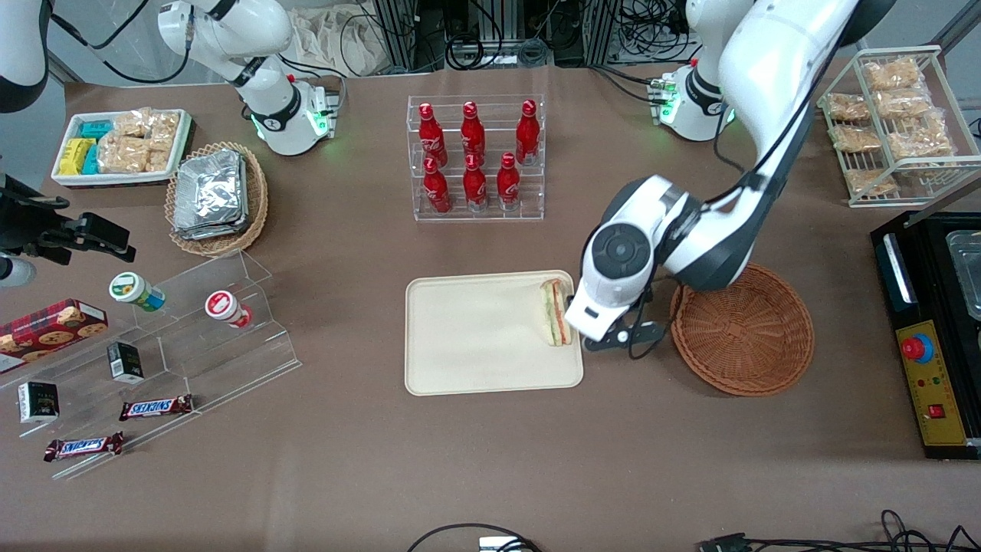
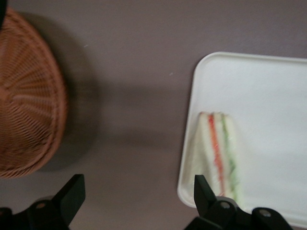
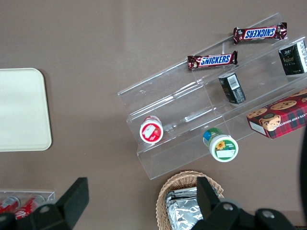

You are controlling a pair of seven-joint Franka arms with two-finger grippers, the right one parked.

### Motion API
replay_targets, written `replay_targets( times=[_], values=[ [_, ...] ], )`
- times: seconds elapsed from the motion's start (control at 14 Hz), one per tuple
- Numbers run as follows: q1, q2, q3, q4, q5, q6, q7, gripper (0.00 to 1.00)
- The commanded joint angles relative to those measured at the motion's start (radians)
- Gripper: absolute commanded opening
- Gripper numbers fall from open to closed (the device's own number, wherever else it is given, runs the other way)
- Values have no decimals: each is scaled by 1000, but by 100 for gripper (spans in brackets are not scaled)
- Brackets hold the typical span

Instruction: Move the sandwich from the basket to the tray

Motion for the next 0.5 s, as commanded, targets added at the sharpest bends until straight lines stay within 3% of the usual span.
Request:
replay_targets(
  times=[0.0,0.07,0.21,0.43],
  values=[
    [72,-293,-7,-280,-113,84,85,100],
    [87,-367,-4,-325,-168,77,164,100],
    [161,-475,-2,-376,-210,36,298,100],
    [312,-480,0,-308,-230,-35,500,100]
  ],
)
